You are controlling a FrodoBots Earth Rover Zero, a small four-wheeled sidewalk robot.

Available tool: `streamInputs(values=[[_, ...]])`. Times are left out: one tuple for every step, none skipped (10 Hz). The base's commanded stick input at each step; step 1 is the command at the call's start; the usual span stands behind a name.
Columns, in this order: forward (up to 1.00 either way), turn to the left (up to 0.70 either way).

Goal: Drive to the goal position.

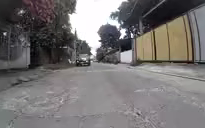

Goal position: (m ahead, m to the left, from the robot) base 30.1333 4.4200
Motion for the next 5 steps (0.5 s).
streamInputs(values=[[1.00,0.04],[1.00,0.04],[1.00,0.04],[1.00,0.04],[1.00,0.04]])
